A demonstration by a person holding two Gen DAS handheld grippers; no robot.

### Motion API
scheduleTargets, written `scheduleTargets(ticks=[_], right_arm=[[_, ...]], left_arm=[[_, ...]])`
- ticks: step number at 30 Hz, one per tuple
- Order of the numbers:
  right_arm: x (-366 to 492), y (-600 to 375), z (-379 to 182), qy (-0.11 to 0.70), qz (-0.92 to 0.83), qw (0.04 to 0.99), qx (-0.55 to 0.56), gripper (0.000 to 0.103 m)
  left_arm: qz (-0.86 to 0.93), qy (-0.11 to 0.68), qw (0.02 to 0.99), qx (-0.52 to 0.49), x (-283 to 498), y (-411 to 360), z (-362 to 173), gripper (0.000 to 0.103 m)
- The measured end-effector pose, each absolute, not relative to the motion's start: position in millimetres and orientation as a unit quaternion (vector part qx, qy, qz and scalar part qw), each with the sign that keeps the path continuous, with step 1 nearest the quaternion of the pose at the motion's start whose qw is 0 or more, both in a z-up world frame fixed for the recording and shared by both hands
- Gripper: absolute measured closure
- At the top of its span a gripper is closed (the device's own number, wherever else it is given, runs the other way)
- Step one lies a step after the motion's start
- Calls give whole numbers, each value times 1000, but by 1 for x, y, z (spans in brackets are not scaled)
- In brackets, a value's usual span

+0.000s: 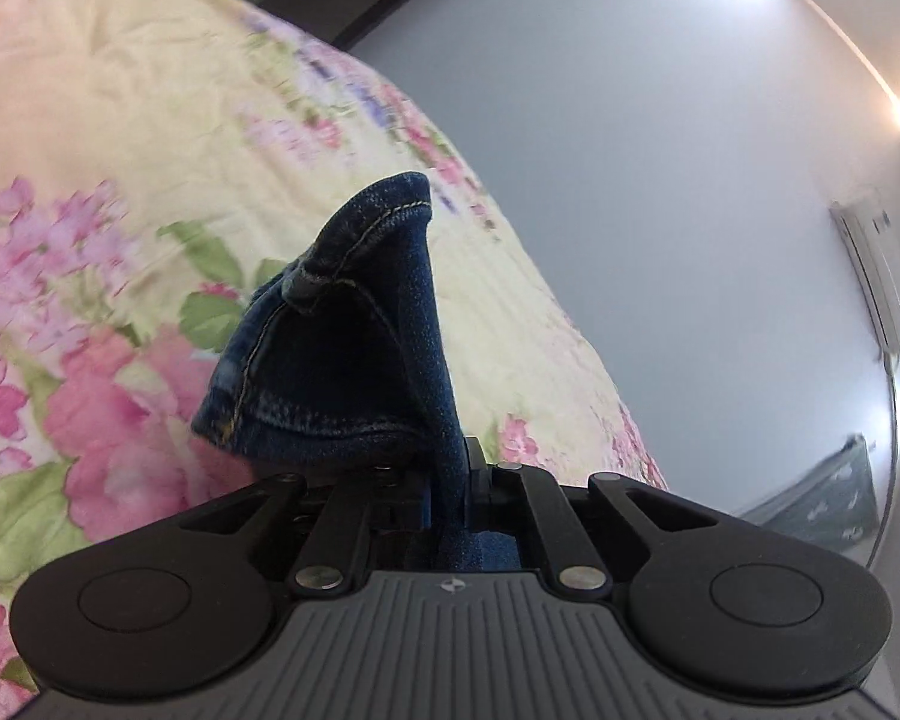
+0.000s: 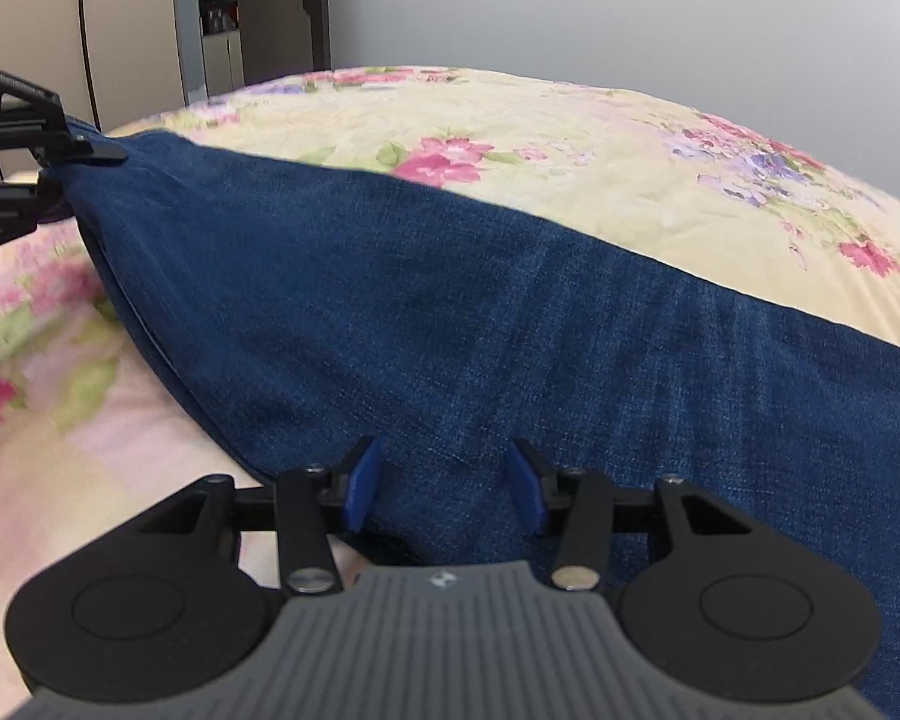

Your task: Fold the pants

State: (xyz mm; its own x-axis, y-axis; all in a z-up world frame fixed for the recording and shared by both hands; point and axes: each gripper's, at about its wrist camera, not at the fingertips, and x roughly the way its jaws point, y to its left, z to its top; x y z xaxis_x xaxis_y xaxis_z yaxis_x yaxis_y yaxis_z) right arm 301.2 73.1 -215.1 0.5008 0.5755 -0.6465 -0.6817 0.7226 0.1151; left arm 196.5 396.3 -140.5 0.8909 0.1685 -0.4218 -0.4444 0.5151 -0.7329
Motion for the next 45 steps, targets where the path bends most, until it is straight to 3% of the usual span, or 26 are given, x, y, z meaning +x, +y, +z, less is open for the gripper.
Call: scheduleTargets(ticks=[6,14,18,24,30,37,45], right_arm=[[299,4,-193,329,341,880,8,59],[321,-95,-176,334,256,901,105,59],[336,-132,-165,321,219,912,129,58],[355,-168,-177,328,198,909,164,55],[373,-167,-198,357,235,879,212,52],[398,-127,-216,410,331,791,311,30],[409,-97,-226,442,348,746,357,27]], left_arm=[[151,156,909,-355,225,344,-97,95],[53,195,970,-131,275,210,-69,94],[17,234,971,-49,298,143,-92,93],[9,333,940,76,314,54,-169,88],[21,331,924,192,292,30,-207,81],[-6,326,918,225,280,25,-204,77],[-11,326,923,203,277,29,-200,77]])
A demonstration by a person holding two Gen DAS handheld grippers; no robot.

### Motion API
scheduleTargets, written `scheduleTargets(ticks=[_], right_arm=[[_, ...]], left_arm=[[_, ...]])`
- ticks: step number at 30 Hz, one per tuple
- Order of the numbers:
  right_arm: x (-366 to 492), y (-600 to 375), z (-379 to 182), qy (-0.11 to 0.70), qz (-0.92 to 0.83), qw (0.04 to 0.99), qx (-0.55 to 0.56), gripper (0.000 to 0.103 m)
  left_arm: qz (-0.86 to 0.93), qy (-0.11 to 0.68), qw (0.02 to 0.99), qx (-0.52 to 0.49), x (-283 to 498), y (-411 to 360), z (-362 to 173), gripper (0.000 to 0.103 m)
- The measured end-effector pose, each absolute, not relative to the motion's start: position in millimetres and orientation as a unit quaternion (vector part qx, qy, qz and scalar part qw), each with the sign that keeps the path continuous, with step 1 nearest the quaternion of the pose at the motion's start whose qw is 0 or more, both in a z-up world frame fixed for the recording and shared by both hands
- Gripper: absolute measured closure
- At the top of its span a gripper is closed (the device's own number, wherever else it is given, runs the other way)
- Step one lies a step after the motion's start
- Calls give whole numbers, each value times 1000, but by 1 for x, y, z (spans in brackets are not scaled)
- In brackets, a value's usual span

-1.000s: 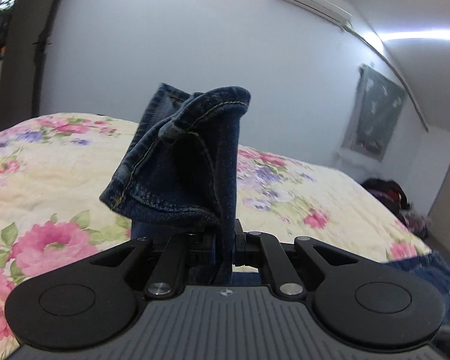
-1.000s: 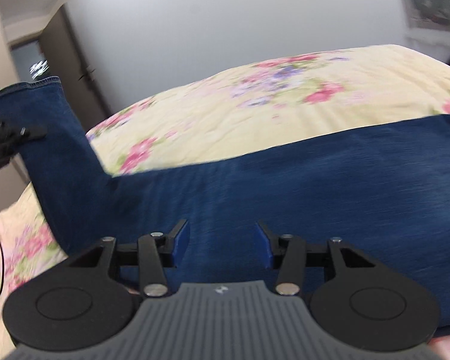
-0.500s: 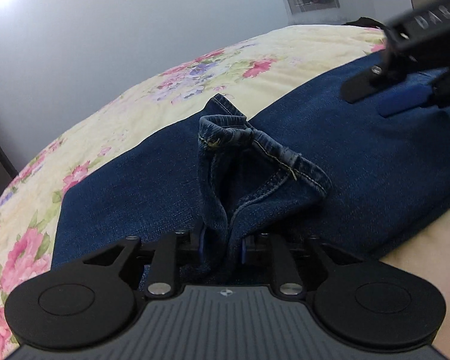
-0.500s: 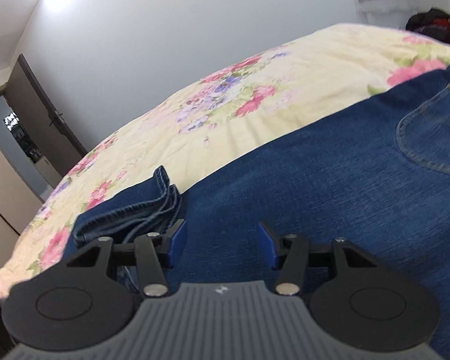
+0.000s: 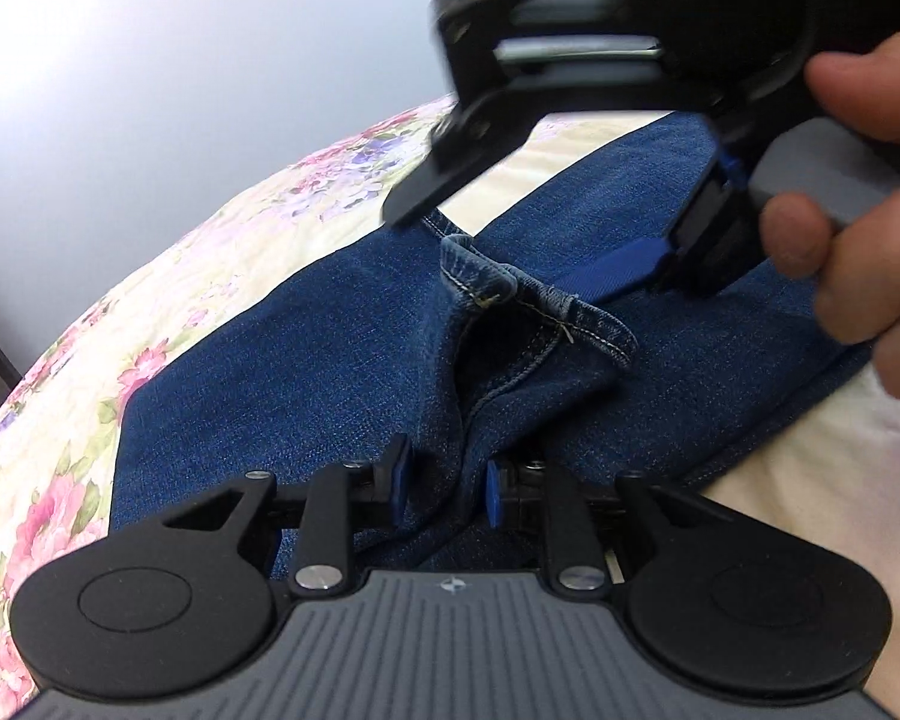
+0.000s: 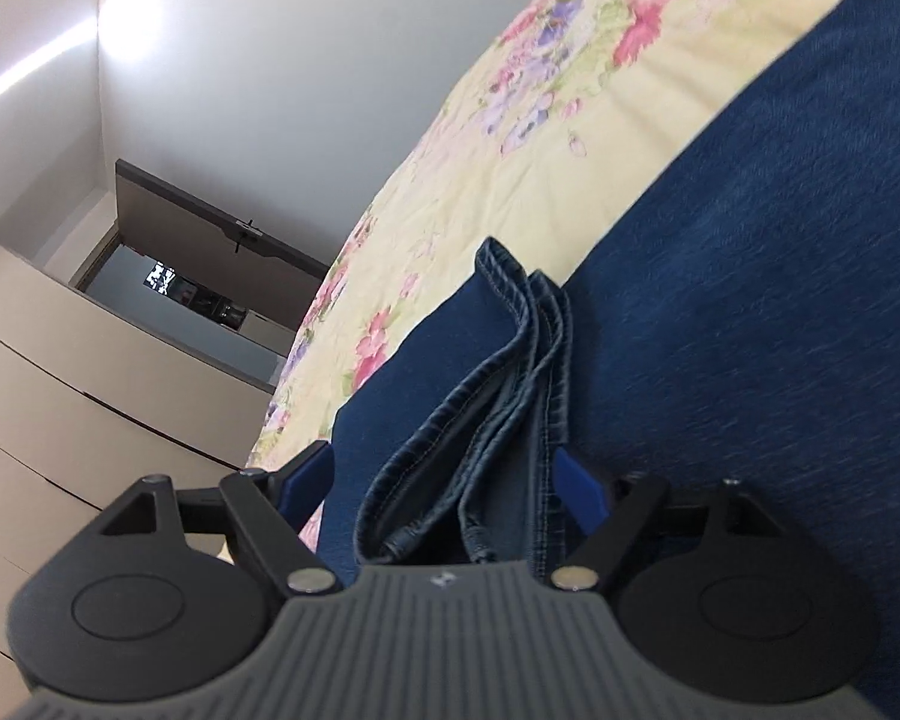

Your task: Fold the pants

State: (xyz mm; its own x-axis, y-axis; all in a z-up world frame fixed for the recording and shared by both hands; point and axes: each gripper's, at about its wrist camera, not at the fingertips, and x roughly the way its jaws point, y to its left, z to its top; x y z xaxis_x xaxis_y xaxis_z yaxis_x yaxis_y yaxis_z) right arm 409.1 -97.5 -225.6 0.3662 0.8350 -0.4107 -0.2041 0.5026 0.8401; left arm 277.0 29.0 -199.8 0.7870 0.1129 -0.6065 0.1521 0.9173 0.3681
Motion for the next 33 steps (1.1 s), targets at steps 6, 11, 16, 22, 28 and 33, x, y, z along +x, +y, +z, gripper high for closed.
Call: scheduleTargets(ticks=[6,11,16,22,28,33], right_arm=[[409,-82,-228,450,355,757,316,39],[409,-80,-231,469,348,759,288,93],[400,-100,-190,427,366,773,294,97],[392,-136,-170,433,330,794,270,97],[401,-137,-232,493,276,791,233,97],[402,-133,-221,483,288,804,194,93]], left_arm=[[-6,330,923,198,280,29,-199,77],[-6,335,923,187,281,33,-192,76],[-37,259,953,150,260,31,-159,64],[-61,297,947,102,272,22,-153,51],[-50,305,949,58,254,54,-150,41],[46,280,958,-42,233,128,-131,31]])
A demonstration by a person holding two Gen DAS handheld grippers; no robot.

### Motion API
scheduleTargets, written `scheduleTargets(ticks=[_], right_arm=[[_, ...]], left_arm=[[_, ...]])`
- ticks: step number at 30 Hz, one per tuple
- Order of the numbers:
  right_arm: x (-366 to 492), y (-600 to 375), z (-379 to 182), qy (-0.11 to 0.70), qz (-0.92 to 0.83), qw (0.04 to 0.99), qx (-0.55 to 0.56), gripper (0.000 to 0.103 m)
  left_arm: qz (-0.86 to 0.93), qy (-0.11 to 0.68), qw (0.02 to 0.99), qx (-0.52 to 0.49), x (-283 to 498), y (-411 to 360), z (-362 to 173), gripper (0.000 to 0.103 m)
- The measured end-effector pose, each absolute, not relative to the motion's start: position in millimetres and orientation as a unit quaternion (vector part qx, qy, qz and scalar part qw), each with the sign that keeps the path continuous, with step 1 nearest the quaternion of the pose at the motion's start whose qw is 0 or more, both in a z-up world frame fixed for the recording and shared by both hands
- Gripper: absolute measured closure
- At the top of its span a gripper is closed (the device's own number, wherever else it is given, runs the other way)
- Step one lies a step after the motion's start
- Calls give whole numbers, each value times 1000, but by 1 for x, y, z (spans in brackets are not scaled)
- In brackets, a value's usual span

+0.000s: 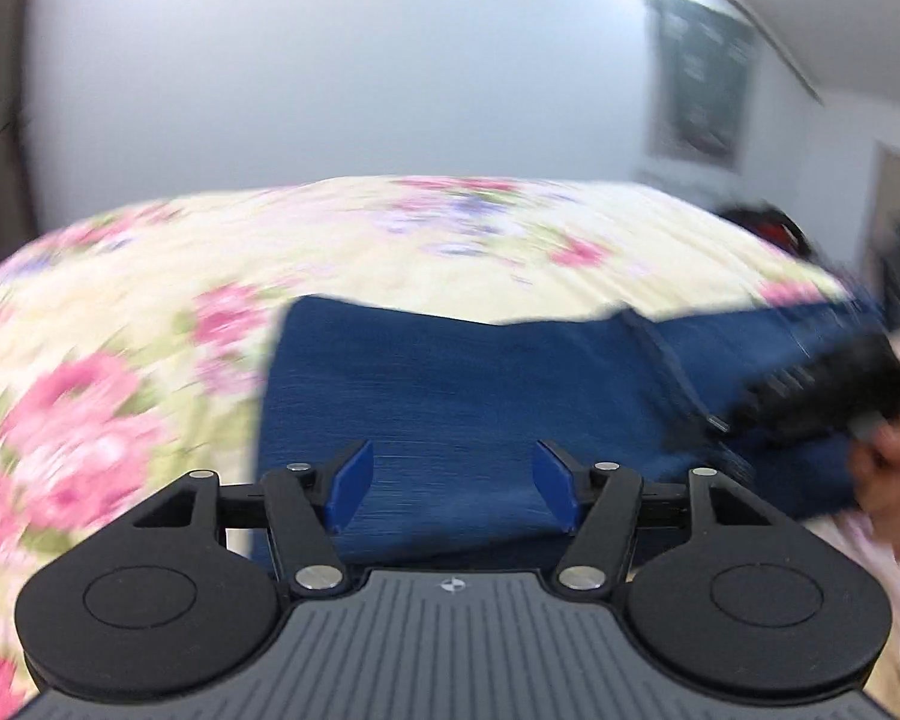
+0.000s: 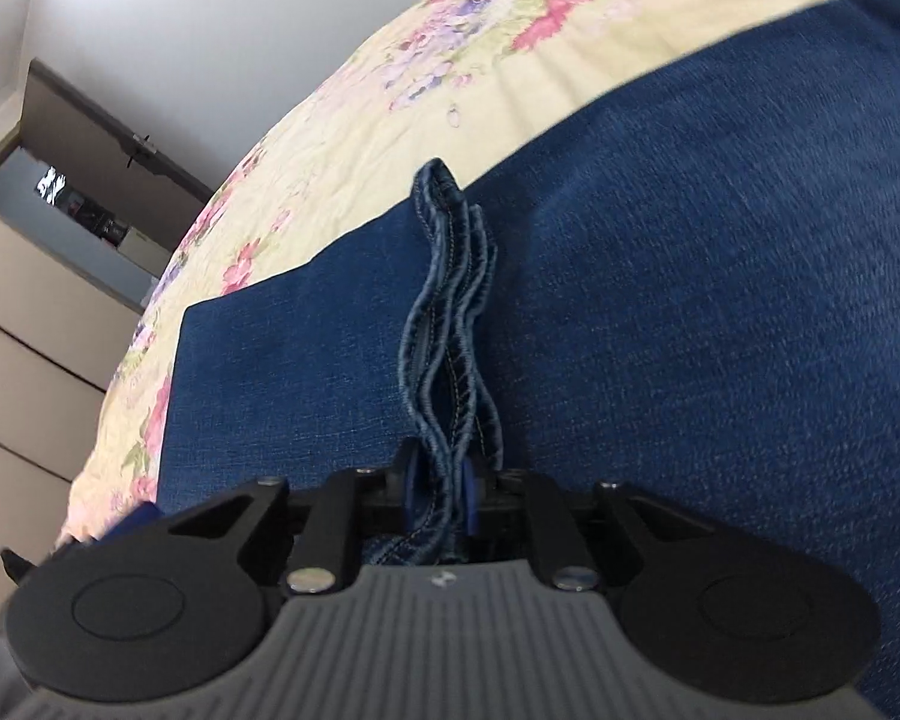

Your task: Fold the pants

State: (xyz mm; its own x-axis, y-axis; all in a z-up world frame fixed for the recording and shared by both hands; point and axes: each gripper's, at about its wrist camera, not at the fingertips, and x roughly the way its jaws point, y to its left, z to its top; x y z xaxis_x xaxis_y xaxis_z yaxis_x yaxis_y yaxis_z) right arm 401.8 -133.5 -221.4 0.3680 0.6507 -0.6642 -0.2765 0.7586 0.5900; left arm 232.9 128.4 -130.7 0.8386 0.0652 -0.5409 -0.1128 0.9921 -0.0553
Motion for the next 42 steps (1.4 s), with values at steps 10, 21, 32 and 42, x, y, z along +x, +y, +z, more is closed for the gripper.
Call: scheduleTargets(ticks=[10,21,32,42], right_arm=[[352,-118,-168,350,316,880,47,62],[329,-117,-185,357,311,878,-64,66],[356,-73,-201,281,349,891,-68,81],[364,-99,-210,324,302,895,-58,99]], left_arm=[[114,344,925,-113,251,175,-158,33],[132,360,917,-110,250,179,-160,30],[133,376,911,-107,255,171,-166,30],[140,401,902,-84,263,161,-169,26]])
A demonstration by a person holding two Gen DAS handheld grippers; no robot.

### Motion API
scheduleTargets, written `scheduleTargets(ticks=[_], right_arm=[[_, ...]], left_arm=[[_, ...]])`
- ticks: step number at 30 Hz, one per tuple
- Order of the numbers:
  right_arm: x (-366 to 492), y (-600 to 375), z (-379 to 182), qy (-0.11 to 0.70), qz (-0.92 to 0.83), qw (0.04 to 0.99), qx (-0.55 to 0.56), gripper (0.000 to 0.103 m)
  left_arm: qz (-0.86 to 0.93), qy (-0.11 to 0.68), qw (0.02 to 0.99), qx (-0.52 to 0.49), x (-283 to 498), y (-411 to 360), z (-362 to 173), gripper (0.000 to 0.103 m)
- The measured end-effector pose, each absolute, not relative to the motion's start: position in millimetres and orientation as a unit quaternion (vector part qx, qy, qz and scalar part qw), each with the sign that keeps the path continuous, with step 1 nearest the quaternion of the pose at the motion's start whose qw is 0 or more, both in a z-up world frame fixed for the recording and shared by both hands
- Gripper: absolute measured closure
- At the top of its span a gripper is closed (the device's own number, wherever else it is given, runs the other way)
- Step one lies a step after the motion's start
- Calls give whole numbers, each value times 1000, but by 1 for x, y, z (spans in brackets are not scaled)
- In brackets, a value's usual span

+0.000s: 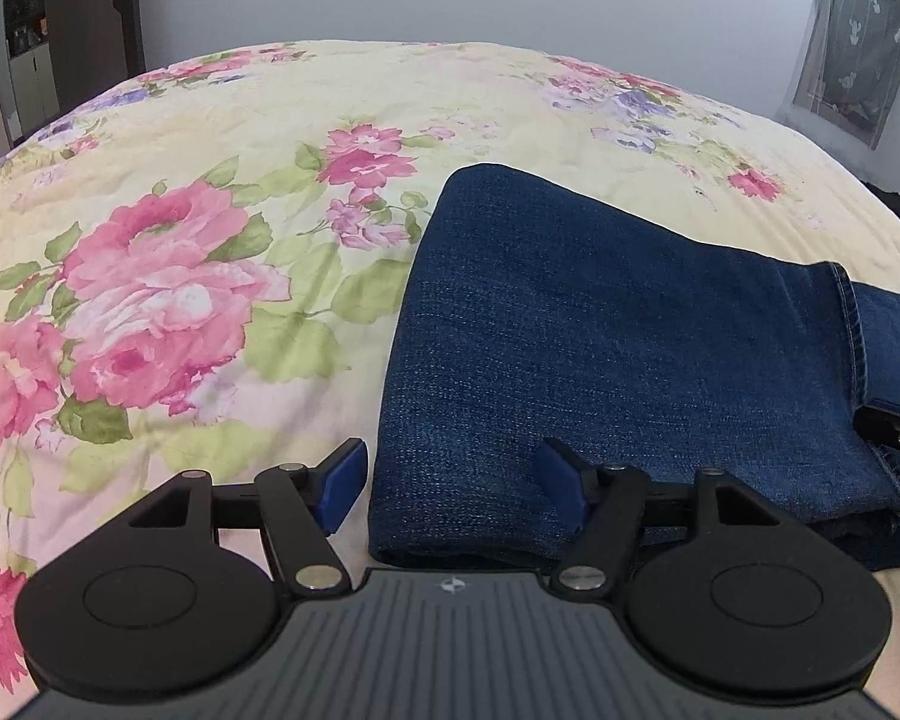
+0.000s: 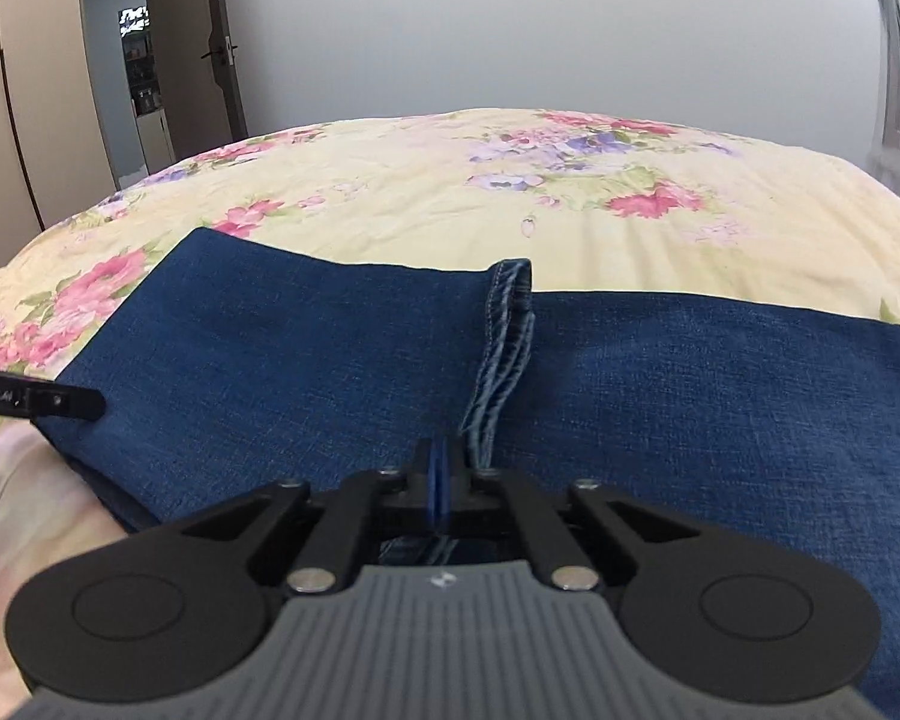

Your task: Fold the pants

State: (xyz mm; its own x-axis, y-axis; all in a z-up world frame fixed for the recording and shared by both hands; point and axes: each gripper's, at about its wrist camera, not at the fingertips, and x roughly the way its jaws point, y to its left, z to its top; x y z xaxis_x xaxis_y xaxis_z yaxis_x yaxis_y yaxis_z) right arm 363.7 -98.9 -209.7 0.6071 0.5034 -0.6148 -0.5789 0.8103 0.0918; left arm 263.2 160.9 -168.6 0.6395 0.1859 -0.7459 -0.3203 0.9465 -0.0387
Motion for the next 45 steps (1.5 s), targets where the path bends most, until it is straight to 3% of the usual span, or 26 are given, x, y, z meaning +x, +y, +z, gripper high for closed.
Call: scheduleTargets(ticks=[1,2,8,13,18,23,28,40,42,44,45], right_arm=[[359,-104,-207,324,287,899,-63,75],[354,-113,-201,320,272,906,-58,59],[341,-225,-161,292,168,932,136,52],[315,-302,-151,267,52,941,200,51],[300,-364,-151,256,-2,934,248,36],[307,-428,-167,270,-49,920,281,34],[324,-492,-195,277,-78,874,392,32],[381,-520,-237,272,-48,843,462,32],[390,-518,-240,281,-48,842,457,41],[396,-518,-242,301,-55,838,452,67],[396,-519,-242,301,-51,835,458,69]], left_arm=[[140,400,902,-80,262,159,-166,29],[140,395,904,-80,259,157,-162,29],[126,351,922,-106,238,148,-141,29],[97,350,925,-112,242,120,-134,29],[54,351,928,-108,262,69,-130,29],[0,347,933,-93,288,4,-122,29],[-55,354,932,-60,313,-69,-126,29],[-103,419,902,-2,343,-155,-164,29],[-102,438,893,-6,346,-156,-173,24],[-98,443,891,0,346,-158,-177,22],[-96,445,890,5,346,-160,-179,22]])
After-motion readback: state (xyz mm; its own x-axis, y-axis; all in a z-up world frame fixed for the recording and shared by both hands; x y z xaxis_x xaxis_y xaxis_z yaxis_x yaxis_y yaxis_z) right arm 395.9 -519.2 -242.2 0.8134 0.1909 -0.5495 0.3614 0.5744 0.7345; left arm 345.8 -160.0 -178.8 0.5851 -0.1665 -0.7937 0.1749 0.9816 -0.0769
